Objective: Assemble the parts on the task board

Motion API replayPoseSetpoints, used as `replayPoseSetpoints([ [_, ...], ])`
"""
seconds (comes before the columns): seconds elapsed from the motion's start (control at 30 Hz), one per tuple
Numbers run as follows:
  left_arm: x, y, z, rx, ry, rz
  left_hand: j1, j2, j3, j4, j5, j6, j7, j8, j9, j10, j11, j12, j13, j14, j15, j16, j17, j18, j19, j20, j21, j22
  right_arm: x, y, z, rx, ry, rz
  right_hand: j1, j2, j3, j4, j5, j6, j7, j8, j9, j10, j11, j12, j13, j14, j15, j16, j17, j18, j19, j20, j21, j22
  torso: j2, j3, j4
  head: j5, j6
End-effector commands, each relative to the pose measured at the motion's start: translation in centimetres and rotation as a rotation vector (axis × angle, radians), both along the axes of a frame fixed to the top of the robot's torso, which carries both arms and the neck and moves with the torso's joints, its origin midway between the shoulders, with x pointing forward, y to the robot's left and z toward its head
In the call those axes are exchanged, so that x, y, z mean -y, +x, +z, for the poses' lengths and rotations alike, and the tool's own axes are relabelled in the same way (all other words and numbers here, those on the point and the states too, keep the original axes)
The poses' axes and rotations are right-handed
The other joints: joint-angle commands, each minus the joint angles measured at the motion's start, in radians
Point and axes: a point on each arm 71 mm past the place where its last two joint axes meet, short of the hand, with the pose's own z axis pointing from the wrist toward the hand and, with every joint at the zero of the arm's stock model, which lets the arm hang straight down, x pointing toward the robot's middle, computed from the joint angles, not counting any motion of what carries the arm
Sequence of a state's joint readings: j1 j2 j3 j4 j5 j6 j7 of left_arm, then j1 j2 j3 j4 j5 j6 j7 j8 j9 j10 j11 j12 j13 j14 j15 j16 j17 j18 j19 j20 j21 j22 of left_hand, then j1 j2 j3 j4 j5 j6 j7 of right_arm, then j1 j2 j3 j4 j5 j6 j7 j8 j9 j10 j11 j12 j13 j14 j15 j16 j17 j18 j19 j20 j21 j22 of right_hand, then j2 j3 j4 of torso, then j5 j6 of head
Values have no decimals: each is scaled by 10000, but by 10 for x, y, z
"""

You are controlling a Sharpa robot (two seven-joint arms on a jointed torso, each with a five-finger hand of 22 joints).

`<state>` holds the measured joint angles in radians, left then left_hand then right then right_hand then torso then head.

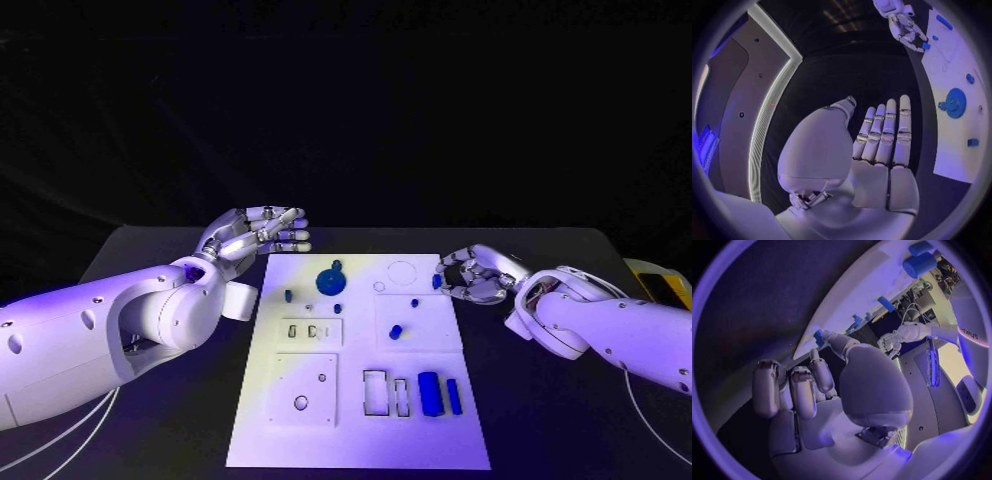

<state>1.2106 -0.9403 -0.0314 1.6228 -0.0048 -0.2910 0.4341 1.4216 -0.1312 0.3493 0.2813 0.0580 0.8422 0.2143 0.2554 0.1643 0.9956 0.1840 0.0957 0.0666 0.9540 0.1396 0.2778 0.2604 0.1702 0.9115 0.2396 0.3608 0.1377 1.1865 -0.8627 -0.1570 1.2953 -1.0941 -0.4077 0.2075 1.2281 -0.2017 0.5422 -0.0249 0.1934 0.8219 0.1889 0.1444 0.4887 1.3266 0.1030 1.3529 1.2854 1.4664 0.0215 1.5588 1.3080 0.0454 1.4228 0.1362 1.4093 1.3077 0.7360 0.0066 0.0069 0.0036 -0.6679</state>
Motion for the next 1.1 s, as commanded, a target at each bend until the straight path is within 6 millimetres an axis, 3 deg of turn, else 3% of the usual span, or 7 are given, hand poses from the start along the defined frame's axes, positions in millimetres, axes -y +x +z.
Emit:
replayPoseSetpoints([
  [0.03,2,0,2,107,-147,-177,-23,19,59,4,-44,-24,206,-27,-8,66,1,-36,6,-25,6,-34,9,122,60,-11,27,-15,-1,0,-3,-154,-168,-1,89,10,-7,-27,-58,-82,20,-68,-17,-57,15,-53,6,918,95,-23,2107,84,-63,-5,-43,890,-10,0,-2,13,-8],
  [0.6,1,-1,1,54,-119,-167,-22,5,63,1,-43,-35,218,-34,-10,58,8,-62,1,-31,6,-47,26,123,56,-11,24,-22,-5,2,-4,-125,-123,-156,50,381,27,99,-113,513,-81,277,198,103,-69,75,140,903,39,-44,2048,68,19,-28,4,975,-5,-8,8,26,-64],
  [1.1,1,-1,1,26,-103,-159,-22,5,63,1,-43,-35,218,-34,-10,58,8,-62,1,-31,6,-47,26,123,56,-11,24,-22,-8,3,-3,-64,45,-180,31,411,-2,115,-128,676,-146,415,276,180,-126,132,205,913,-12,-35,2085,46,89,-70,69,1053,-14,5,-7,34,-83],
])
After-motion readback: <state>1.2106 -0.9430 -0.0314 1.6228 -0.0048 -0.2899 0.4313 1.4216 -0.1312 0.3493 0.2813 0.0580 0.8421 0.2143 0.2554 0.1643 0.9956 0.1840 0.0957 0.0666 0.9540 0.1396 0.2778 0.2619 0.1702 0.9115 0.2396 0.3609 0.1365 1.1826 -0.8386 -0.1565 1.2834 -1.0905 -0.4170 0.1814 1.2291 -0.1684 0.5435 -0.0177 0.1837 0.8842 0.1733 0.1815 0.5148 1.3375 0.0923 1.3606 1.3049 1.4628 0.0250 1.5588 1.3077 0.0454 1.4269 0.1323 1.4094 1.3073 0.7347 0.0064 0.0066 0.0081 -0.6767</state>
